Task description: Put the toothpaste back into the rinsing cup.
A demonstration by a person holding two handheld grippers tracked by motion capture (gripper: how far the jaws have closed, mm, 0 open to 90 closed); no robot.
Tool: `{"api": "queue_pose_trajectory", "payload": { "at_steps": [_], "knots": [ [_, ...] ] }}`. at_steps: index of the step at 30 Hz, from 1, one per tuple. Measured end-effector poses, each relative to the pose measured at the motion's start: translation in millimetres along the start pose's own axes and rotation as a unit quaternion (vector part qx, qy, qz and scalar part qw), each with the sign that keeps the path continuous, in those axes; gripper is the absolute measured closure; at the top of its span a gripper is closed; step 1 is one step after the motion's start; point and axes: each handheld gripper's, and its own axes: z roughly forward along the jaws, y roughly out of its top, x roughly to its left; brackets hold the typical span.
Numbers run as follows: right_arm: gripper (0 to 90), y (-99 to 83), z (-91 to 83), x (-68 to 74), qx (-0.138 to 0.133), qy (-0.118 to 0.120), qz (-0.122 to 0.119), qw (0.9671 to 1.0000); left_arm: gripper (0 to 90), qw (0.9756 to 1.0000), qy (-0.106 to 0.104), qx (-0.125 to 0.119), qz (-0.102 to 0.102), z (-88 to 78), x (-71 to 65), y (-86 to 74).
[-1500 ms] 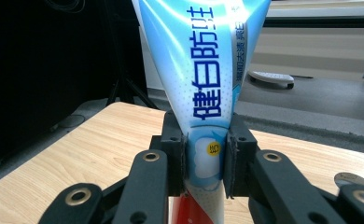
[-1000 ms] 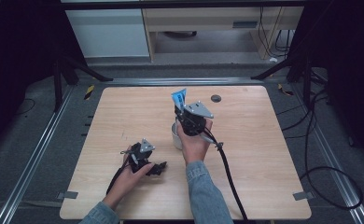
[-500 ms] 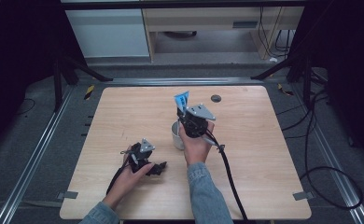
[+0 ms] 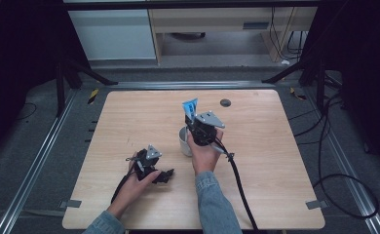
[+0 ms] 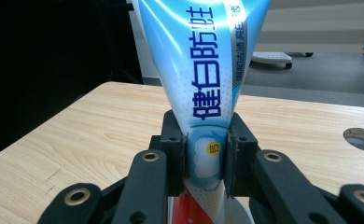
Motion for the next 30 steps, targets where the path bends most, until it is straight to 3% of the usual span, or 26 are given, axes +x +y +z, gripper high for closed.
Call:
{"api": "queue_pose_trajectory", "payload": {
  "at_steps": [30],
  "knots": [
    [72.7,-13.6,5.0,-4.3,0.011,-0.003,0.011,0.9999,0.0,1.0000,0.000,0.000,0.000,0.0,0.1,0.0]
  ]
}}
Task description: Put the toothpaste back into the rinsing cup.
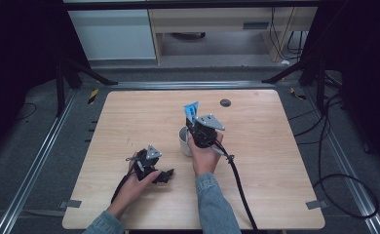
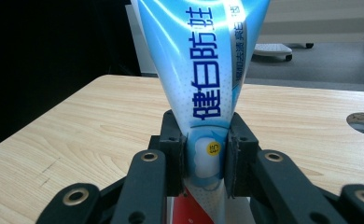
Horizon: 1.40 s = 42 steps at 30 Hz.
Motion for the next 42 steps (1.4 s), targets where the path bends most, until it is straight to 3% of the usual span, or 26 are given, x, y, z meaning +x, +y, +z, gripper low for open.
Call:
{"api": "queue_pose_trajectory", "payload": {
  "at_steps": [42],
  "knots": [
    [70.1,2.0,-5.1,-10.7,0.019,0.014,0.005,0.9997,0.0,1.0000,0.000,0.000,0.000,0.0,0.0,0.0]
  ]
}}
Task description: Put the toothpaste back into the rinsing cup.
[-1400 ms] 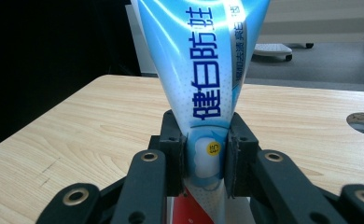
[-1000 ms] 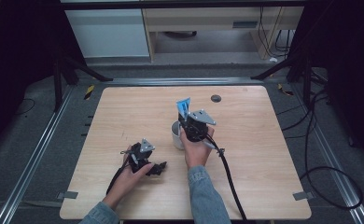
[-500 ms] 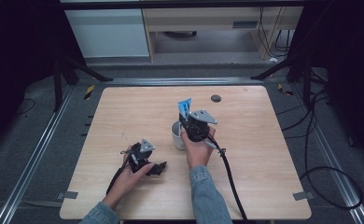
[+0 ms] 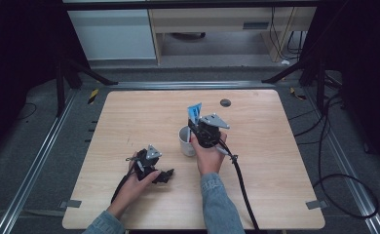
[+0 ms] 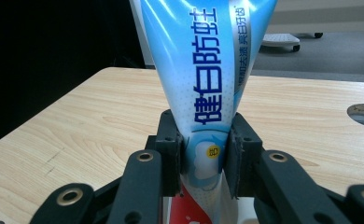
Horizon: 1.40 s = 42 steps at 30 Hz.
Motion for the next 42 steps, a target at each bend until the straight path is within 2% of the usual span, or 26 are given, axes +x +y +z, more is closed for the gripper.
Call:
{"api": "queue_pose_trajectory", "payload": {
  "at_steps": [32,42],
  "knots": [
    [61.5,1.4,-2.5,-3.9,0.007,0.003,0.004,1.0000,0.0,1.0000,-0.001,0.000,0.000,0.0,0.2,0.0],
    [60.2,1.8,-3.9,-3.7,0.011,0.000,-0.004,0.9999,0.0,1.0000,0.000,0.000,0.000,0.1,0.2,0.0]
  ]
}}
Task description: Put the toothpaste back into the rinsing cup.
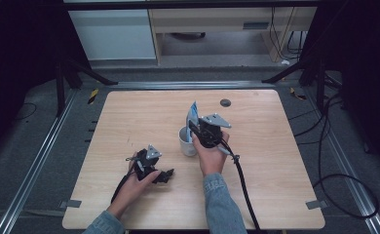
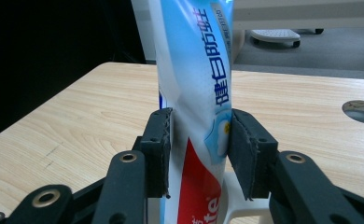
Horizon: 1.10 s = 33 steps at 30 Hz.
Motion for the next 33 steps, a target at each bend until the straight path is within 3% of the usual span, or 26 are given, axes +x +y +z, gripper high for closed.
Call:
{"api": "queue_pose_trajectory", "payload": {
  "at_steps": [21,27,33],
  "knots": [
    [57.0,3.9,-5.4,2.8,0.006,-0.002,-0.016,0.9999,0.0,1.0000,0.000,0.000,0.000,0.0,0.0,0.0],
    [53.7,8.5,-9.4,5.9,0.022,-0.011,-0.039,0.9990,0.0,1.0000,0.000,0.000,0.000,0.0,0.0,0.0],
    [43.2,13.2,-12.5,8.0,0.049,-0.027,-0.055,0.9969,0.0,1.0000,0.000,0.000,0.000,0.0,0.0,0.0]
  ]
}}
